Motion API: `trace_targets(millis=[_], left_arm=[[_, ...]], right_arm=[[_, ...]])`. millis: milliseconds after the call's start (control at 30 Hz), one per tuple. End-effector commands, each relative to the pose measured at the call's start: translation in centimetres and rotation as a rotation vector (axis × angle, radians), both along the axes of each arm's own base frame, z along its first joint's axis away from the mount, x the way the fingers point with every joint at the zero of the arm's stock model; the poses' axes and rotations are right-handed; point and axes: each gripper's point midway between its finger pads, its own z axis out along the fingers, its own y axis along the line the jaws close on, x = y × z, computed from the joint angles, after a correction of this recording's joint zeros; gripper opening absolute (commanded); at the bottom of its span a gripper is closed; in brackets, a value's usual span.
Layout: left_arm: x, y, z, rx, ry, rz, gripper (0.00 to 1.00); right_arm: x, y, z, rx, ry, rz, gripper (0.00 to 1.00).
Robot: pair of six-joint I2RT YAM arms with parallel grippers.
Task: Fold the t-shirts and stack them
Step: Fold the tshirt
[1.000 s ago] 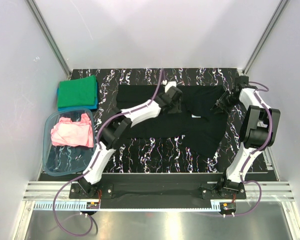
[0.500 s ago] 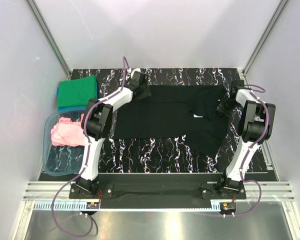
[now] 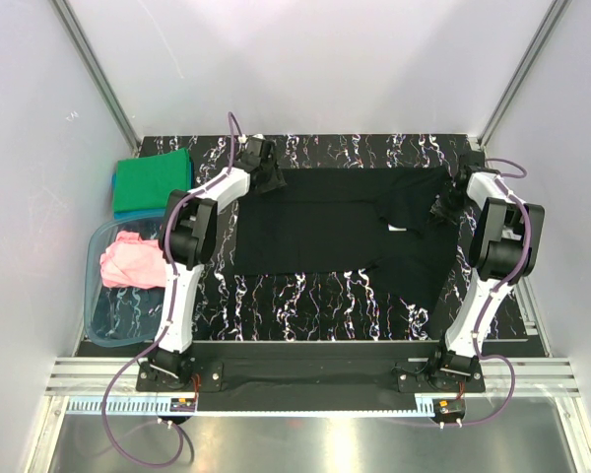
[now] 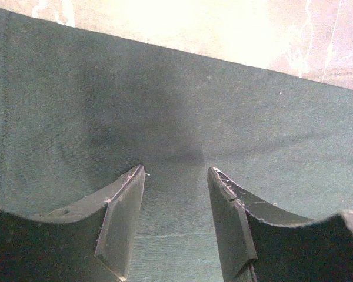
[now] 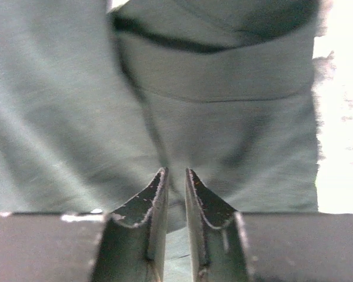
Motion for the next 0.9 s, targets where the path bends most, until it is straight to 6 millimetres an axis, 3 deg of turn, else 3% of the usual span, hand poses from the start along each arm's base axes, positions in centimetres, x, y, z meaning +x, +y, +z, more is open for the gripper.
trace_targets(millis=[0, 100, 267, 433, 567, 667, 867], left_arm=[[-0.3, 1.5, -1.3, 0.038, 0.044, -0.012, 0.54], [-0.1, 2.1, -1.3, 0.048, 0.042, -0.012, 0.54], [0.2, 2.6, -1.0, 0.047, 0.042, -0.014, 0.54], [0.2, 2.2, 1.5, 0.022, 0.006, -0.022, 0.55], [0.0, 2.1, 6.1, 0.007, -0.069, -0.031, 0.56], [-0.5, 2.2, 7.6, 0.007, -0.093, -0.034, 0.56], [-2.4, 3.0, 6.8, 0.020, -0.063, -0.031, 0.56]], right_arm=[[2.6, 2.5, 4.4, 0.136, -0.167, 0.050, 0.22], [2.2, 4.1, 2.8, 0.227, -0.140, 0.074, 0.22], [-0.1, 3.0, -0.2, 0.167, -0.029, 0.022, 0.32], [-0.5, 3.1, -0.1, 0.165, -0.026, 0.016, 0.33], [-0.3, 3.0, 1.5, 0.157, -0.057, 0.005, 0.33], [-0.6, 3.2, 2.1, 0.167, -0.058, -0.018, 0.33], [-1.8, 3.5, 0.5, 0.185, -0.034, -0.072, 0.33]])
